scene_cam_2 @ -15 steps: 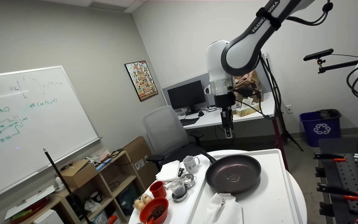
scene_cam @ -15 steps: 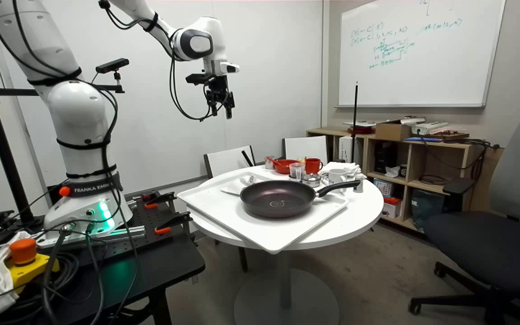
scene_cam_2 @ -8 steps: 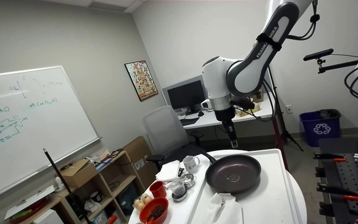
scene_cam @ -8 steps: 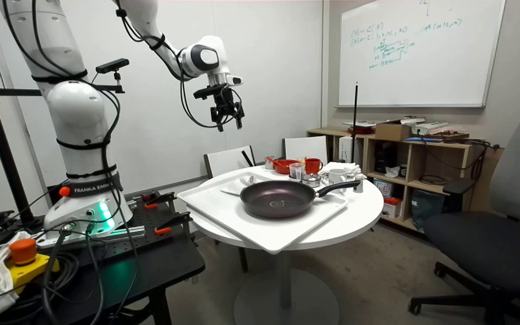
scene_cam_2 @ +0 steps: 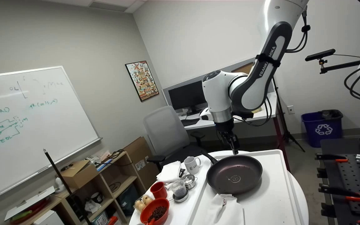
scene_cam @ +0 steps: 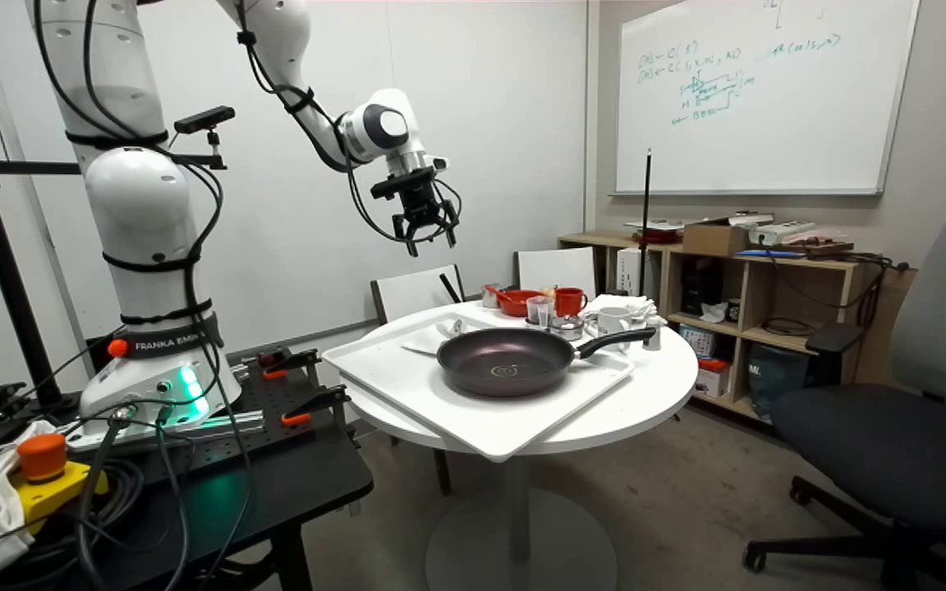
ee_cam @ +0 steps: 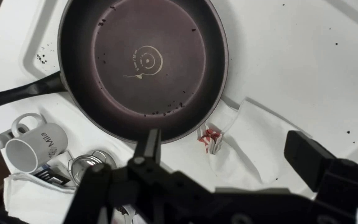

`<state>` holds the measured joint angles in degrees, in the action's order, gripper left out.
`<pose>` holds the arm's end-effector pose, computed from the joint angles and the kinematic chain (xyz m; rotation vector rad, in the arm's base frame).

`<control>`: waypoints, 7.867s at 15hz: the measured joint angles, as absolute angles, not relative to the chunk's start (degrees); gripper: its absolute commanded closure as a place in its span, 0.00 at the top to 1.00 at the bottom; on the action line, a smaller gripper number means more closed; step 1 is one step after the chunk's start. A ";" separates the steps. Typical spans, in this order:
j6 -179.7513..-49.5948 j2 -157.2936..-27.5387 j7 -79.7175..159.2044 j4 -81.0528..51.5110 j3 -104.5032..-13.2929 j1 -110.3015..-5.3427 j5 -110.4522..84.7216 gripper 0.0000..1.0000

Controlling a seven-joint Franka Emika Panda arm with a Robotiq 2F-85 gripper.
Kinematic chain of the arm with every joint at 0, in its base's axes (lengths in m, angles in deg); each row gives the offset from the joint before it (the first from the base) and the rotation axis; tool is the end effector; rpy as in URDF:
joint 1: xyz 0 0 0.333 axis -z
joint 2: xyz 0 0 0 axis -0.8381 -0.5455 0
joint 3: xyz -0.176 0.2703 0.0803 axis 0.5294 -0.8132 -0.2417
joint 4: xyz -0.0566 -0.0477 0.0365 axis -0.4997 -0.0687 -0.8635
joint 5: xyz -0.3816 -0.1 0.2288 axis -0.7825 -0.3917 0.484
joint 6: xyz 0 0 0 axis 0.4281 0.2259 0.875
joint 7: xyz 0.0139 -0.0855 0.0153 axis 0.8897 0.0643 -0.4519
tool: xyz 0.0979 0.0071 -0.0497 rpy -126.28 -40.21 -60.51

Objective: Pick up the napkin from the table and wipe the pan

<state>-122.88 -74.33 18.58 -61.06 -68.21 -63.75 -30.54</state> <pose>0.5244 0.1142 0.2944 2.6847 1.1013 0.1295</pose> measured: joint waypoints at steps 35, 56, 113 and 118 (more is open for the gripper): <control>-120.67 -93.69 -2.07 -52.35 -72.80 -63.89 -33.75 1.00; -122.78 -106.86 -7.71 -39.47 -75.12 -63.65 -30.75 1.00; -117.01 -121.69 -11.39 -29.28 -72.71 -62.25 -28.36 1.00; -117.01 -122.47 -11.37 -29.04 -72.10 -62.98 -29.49 1.00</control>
<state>-117.01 -122.47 -11.37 -29.04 -72.10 -62.98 -29.49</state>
